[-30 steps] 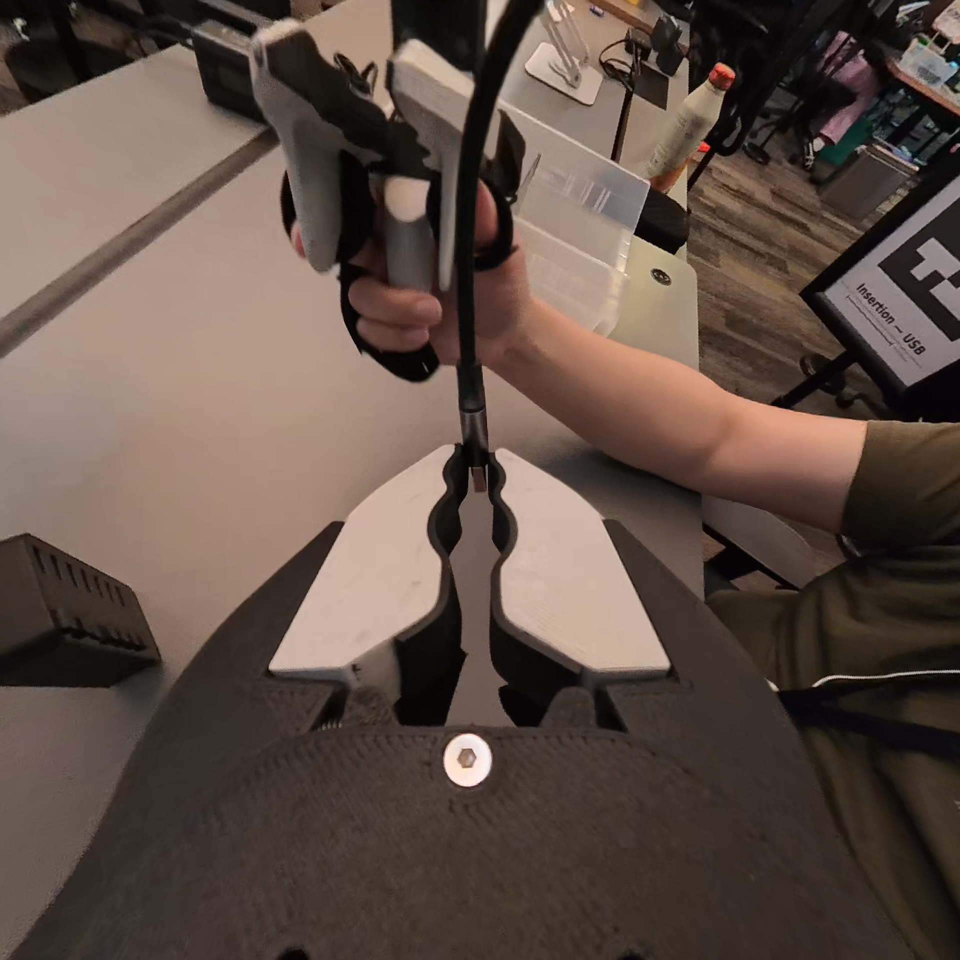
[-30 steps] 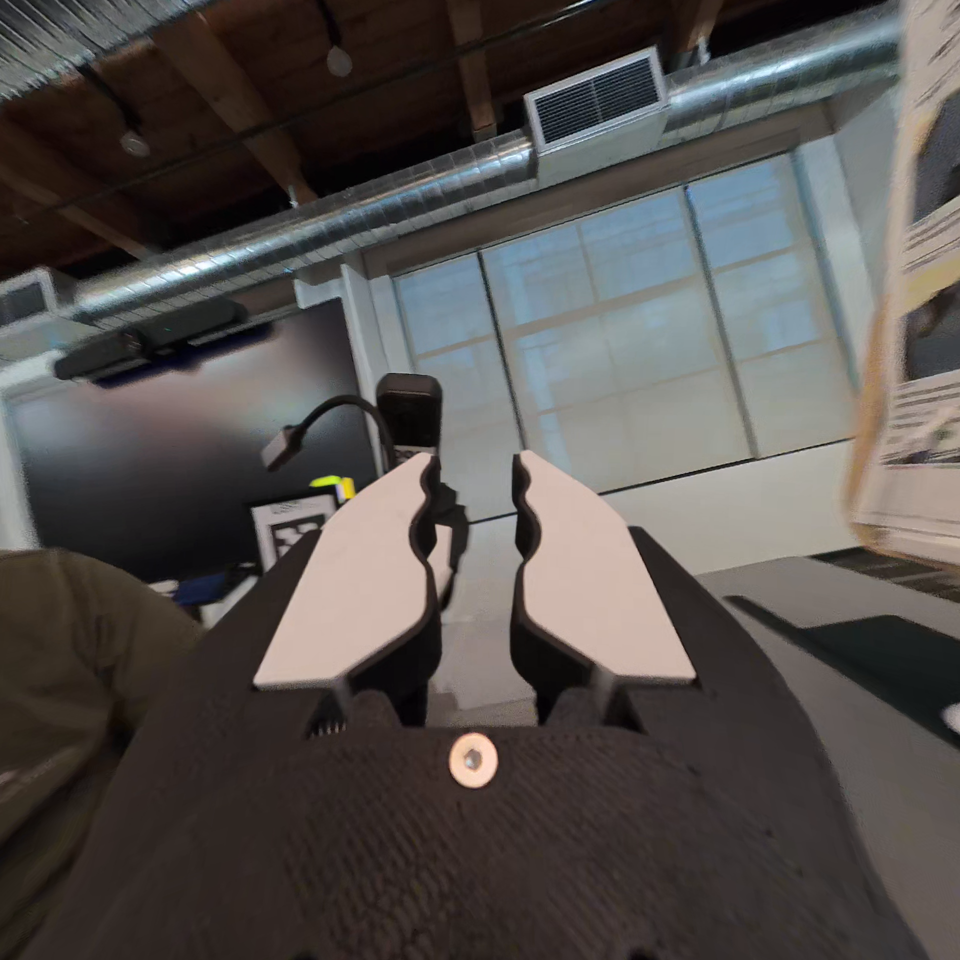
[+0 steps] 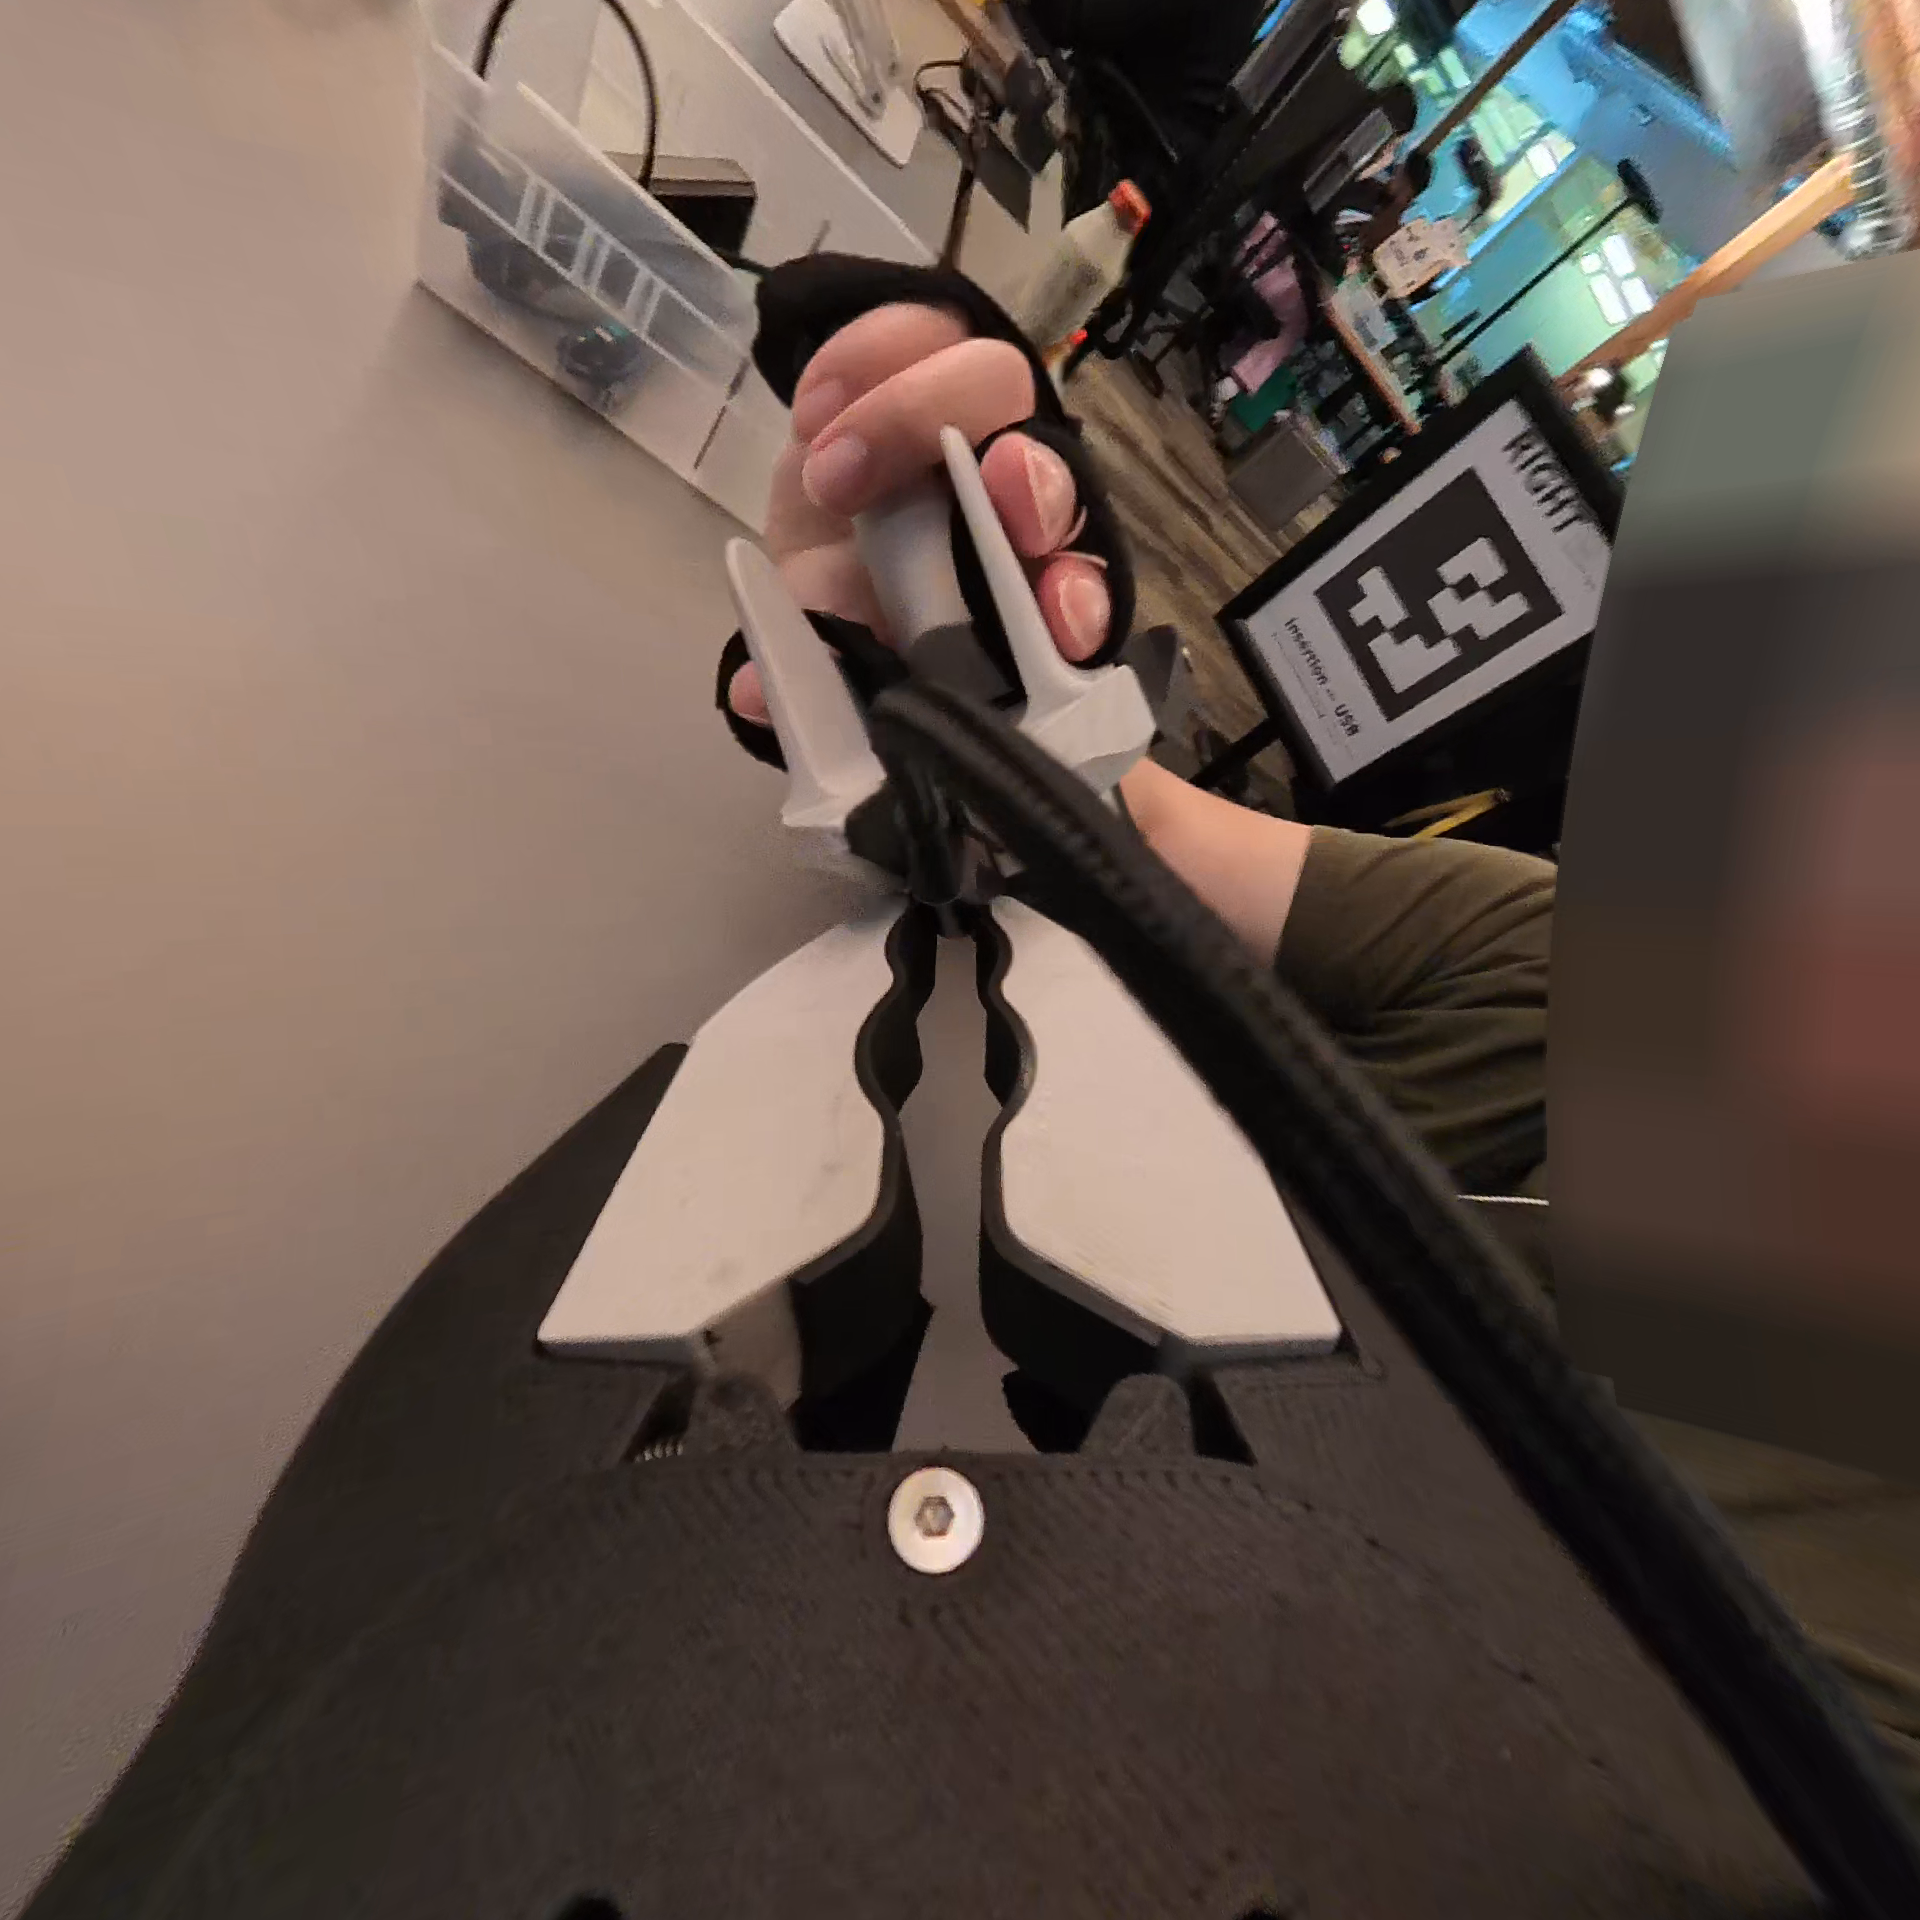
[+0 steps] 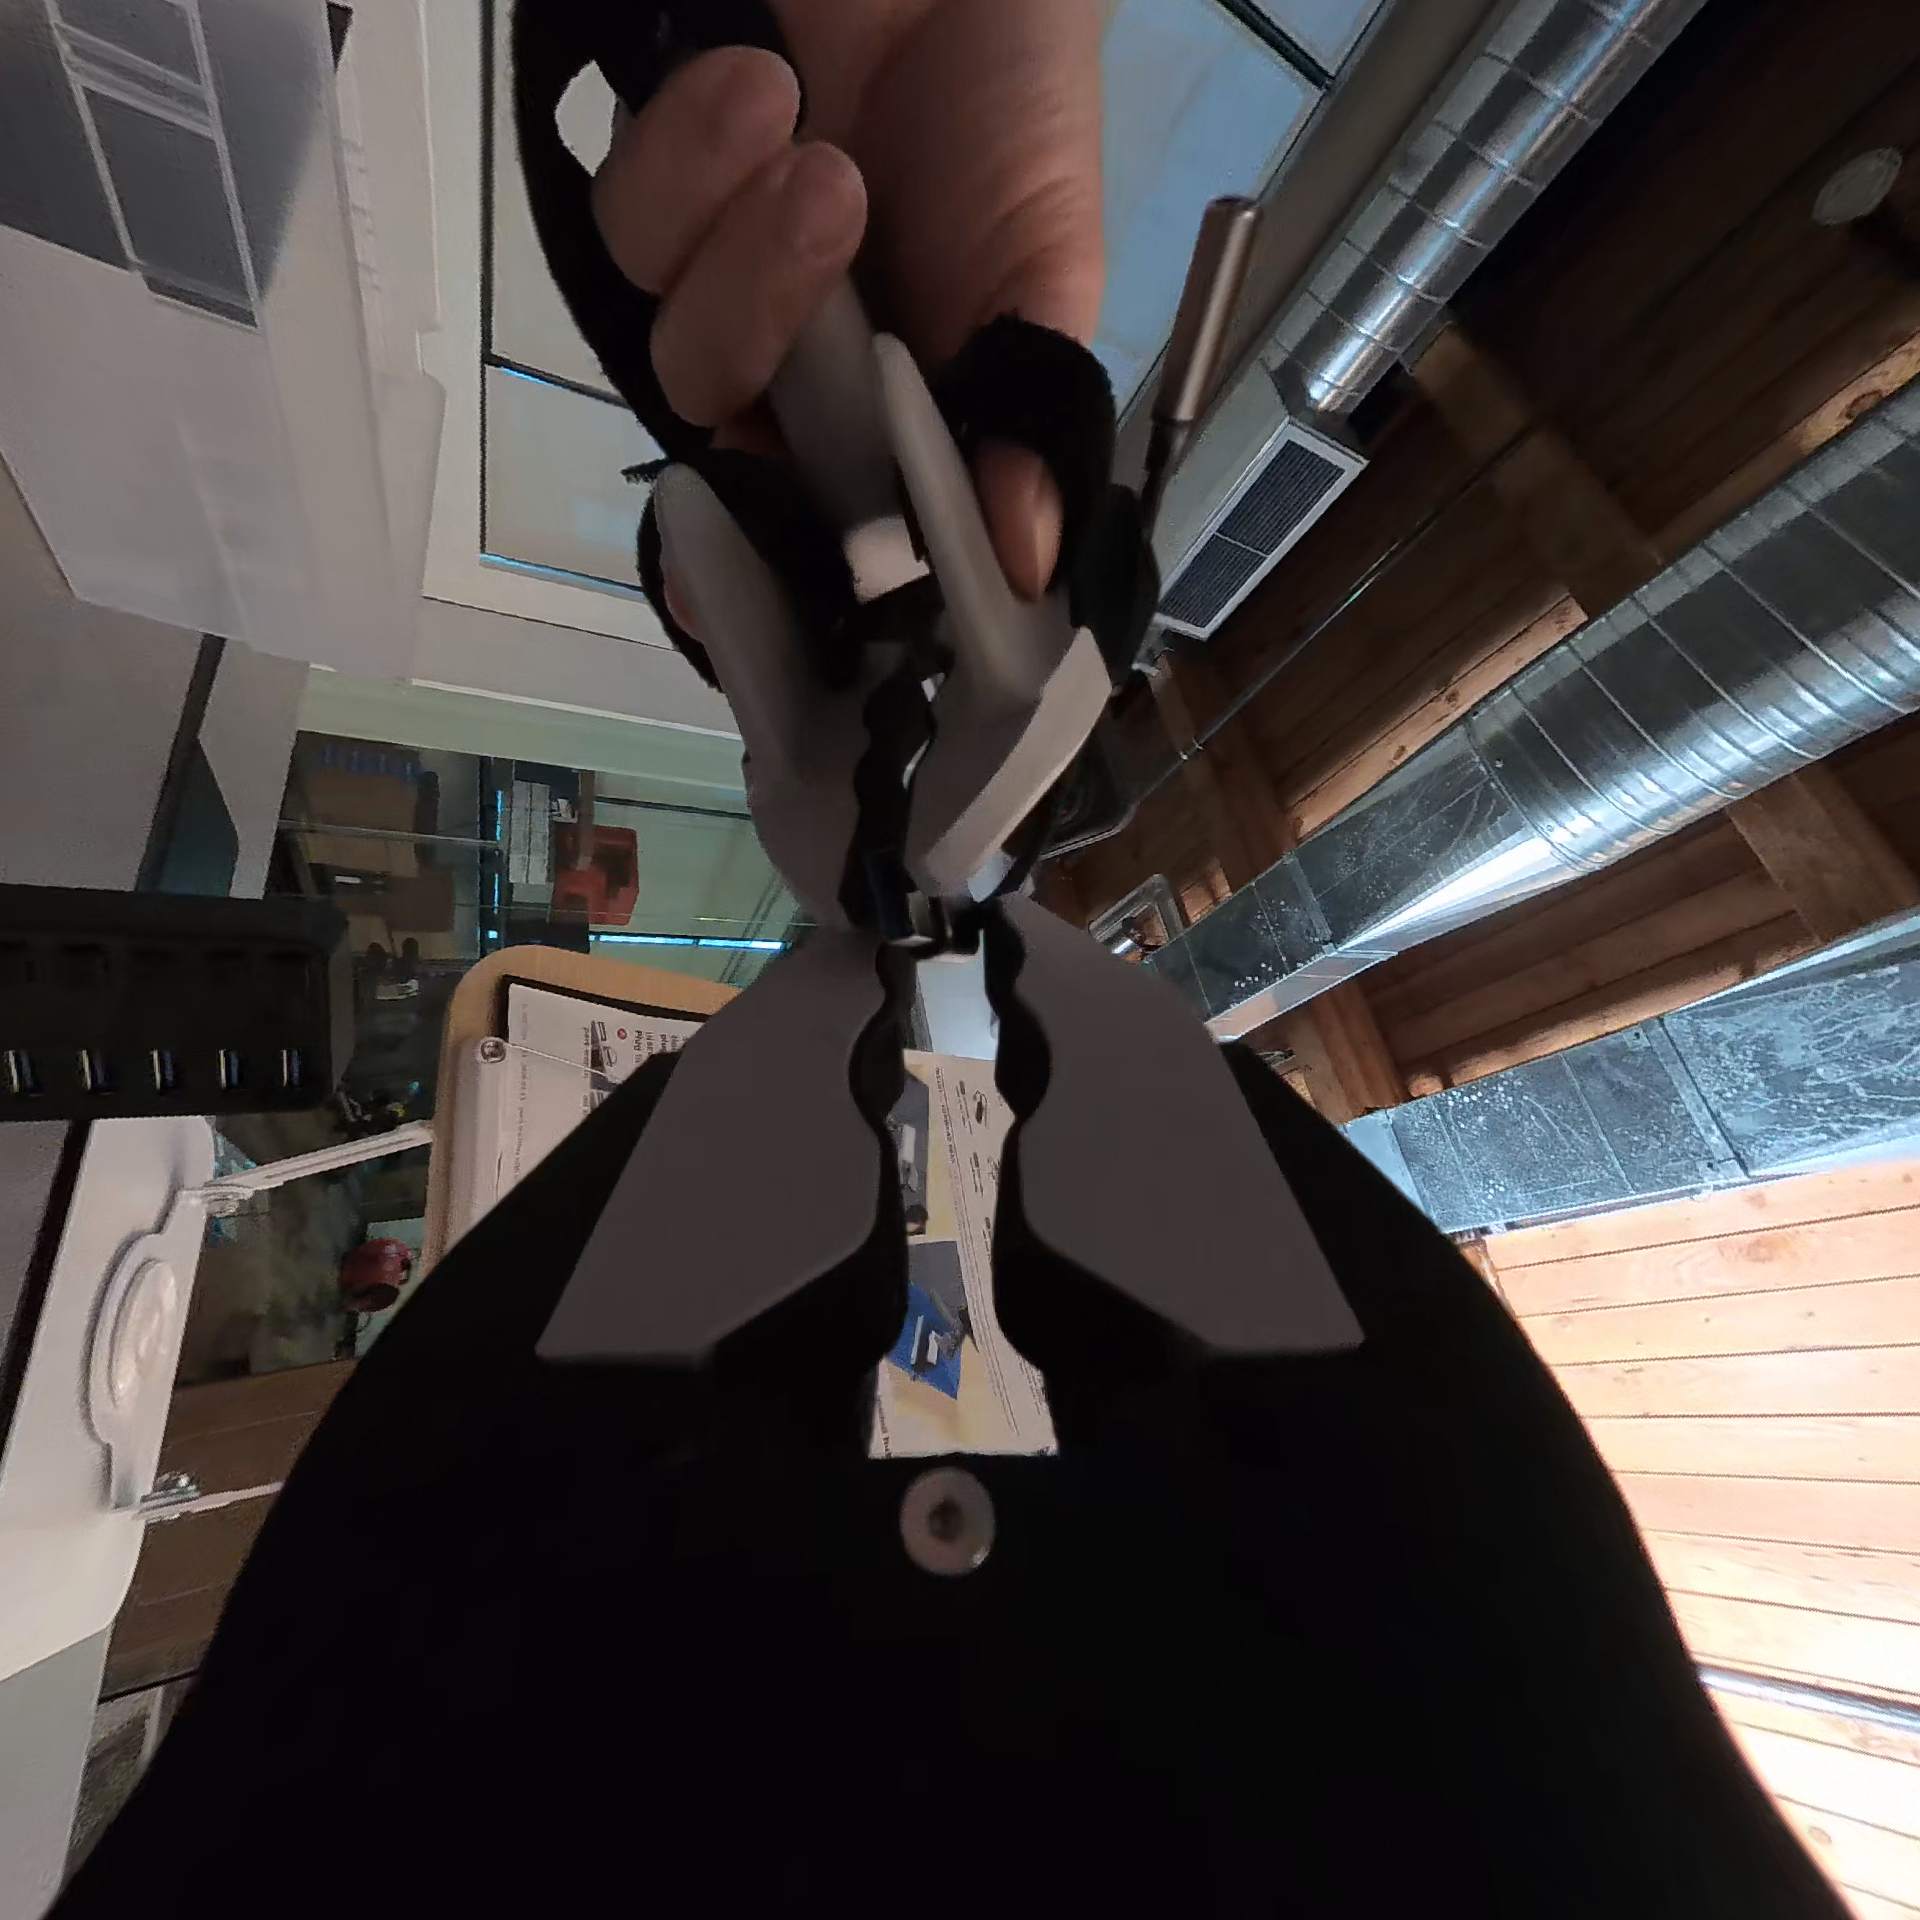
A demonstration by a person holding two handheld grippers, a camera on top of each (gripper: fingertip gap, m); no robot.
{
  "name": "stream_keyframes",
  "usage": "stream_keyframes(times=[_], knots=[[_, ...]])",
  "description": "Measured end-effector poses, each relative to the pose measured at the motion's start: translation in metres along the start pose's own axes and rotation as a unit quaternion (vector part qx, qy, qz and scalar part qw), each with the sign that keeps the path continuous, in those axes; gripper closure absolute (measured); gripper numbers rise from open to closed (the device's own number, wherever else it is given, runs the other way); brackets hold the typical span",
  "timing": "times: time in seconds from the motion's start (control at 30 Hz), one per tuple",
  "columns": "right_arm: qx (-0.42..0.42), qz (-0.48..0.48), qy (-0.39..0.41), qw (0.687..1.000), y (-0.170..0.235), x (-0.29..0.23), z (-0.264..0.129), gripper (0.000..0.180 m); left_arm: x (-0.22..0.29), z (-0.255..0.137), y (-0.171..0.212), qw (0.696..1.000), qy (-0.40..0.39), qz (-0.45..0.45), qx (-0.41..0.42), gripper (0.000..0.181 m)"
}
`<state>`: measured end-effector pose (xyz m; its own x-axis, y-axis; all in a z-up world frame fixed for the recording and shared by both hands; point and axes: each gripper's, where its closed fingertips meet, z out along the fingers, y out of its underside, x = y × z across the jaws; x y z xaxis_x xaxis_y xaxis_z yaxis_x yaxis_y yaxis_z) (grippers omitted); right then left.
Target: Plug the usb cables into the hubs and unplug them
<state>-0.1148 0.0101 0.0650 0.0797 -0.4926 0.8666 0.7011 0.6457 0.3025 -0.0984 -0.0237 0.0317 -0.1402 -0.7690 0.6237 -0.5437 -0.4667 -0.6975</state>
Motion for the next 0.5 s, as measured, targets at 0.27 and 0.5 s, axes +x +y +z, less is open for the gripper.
stream_keyframes(times=[0.27, 0.5], knots=[[-0.006, 0.026, -0.050, 0.998, -0.002, -0.007, 0.004, 0.171, 0.002, -0.012, 0.002, 0.999, 0.037, -0.027, 0.012, 0.169], [-0.037, 0.202, -0.128, 0.970, 0.015, -0.003, 0.005, 0.171, -0.002, -0.037, -0.001, 0.998, 0.017, -0.033, 0.044, 0.165]])
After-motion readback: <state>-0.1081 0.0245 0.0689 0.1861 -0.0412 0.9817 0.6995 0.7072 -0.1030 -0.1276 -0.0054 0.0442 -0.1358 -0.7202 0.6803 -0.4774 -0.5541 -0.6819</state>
